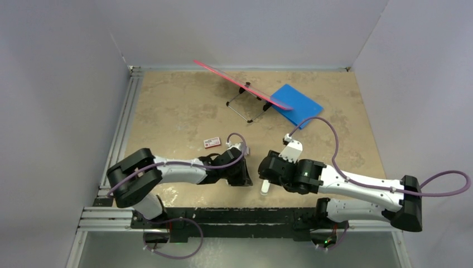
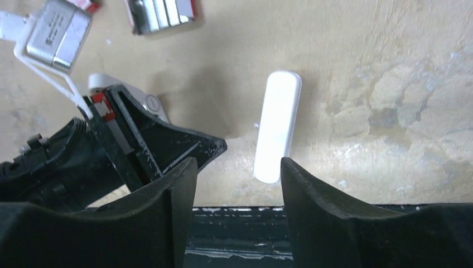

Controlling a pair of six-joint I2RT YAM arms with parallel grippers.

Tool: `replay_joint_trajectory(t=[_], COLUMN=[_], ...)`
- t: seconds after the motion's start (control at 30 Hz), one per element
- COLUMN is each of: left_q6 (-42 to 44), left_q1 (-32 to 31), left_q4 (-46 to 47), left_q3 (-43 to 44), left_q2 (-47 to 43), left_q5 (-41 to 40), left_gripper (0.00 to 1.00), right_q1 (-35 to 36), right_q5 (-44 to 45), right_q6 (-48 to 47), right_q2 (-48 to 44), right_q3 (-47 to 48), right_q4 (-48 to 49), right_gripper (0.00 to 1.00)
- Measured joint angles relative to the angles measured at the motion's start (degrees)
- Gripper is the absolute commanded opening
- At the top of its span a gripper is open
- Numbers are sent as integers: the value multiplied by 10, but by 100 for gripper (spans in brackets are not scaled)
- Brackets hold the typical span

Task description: Load the staples into the stapler

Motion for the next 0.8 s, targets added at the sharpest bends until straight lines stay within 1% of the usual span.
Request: replay_joint_trajectory(t=[0.13, 0.33, 0.4, 0.5, 0.63, 0.73, 0.77, 0.8], left_q6=[24, 49, 55, 57, 55, 51, 51, 51], left_q1=[0, 0, 1, 12, 55, 86, 93, 96], left_q4=[-51, -127, -159, -214, -264, -298, -308, -316], left_q3=[0, 0, 0, -1, -30, -69, -80, -89], left_q2=[-67, -201, -240, -289, -351, -395, -407, -416], left_q5=[-18, -71, -98, -131, -145, -146, -145, -144], left_gripper=[23, 35, 41, 48, 56, 58, 56, 52], right_q1=[0, 0, -1, -1, -6, -15, -20, -25], right_q5=[28, 53, 54, 52, 43, 30, 22, 16], right_q6=[-23, -95, -123, -163, -210, -239, -248, -257], right_q2=[-15, -15, -2, 28, 79, 121, 136, 151], right_q3=[20, 52, 59, 68, 88, 108, 116, 124], right_q4=[15, 97, 126, 167, 214, 245, 255, 264], right_gripper=[66, 69, 70, 71, 73, 74, 74, 73])
